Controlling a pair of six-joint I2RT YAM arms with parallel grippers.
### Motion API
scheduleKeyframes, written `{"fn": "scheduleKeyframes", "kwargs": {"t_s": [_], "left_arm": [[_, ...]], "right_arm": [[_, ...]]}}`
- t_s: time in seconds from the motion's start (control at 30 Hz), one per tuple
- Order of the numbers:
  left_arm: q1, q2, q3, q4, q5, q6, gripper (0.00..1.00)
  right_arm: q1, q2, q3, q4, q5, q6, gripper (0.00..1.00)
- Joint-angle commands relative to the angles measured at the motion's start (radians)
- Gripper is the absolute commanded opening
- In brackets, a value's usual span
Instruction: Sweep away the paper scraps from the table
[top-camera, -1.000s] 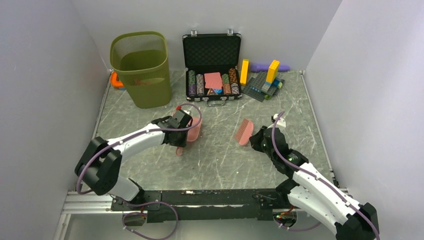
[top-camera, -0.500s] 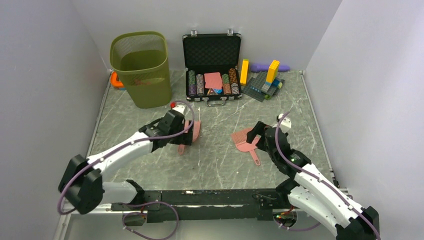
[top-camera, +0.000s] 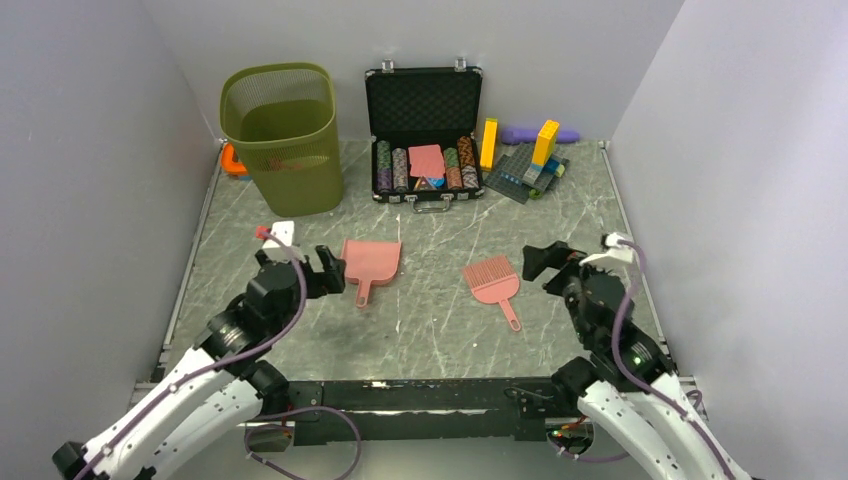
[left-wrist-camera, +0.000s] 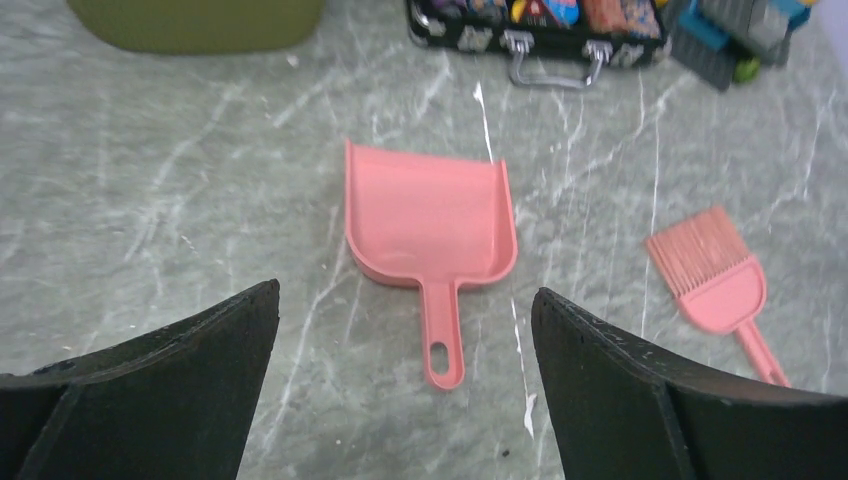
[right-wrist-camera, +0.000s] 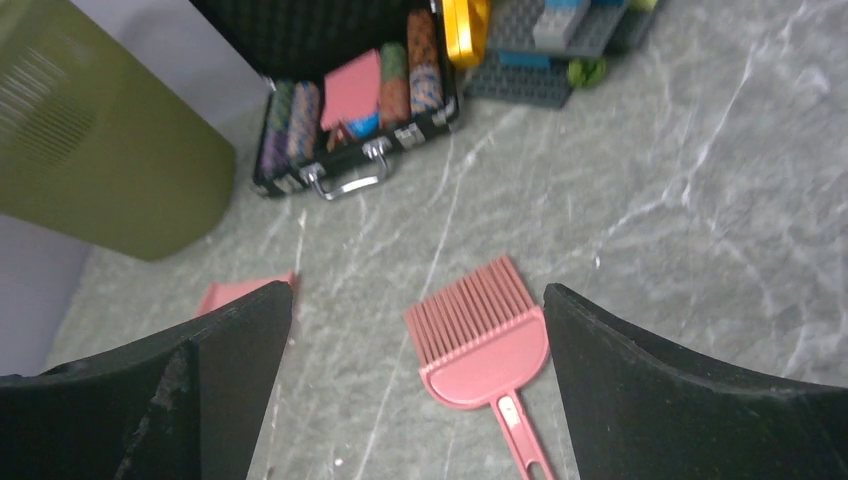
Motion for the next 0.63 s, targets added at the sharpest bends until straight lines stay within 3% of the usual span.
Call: {"fn": "scheduleKeyframes", "kwargs": {"t_s": [0.0, 0.33, 0.6], "left_arm": [[-0.003, -0.108, -0.023, -0.064, -0.139, -0.051, 0.98], [-0.003, -0.292, -0.111, -0.047, -0.115, -0.067, 0.98], [-0.004, -0.279, -0.088, -0.092, -0.143, -0.082, 0.98]], "right_arm": [[0.000, -0.100, 0.067, -0.023, 0.088, -0.086, 1.00], [-0.002, -0.323, -0.047, 0.053, 0.036, -0.135, 1.00], [0.000, -0.316, -0.041, 0.034, 0.039, -0.131, 1.00]]}}
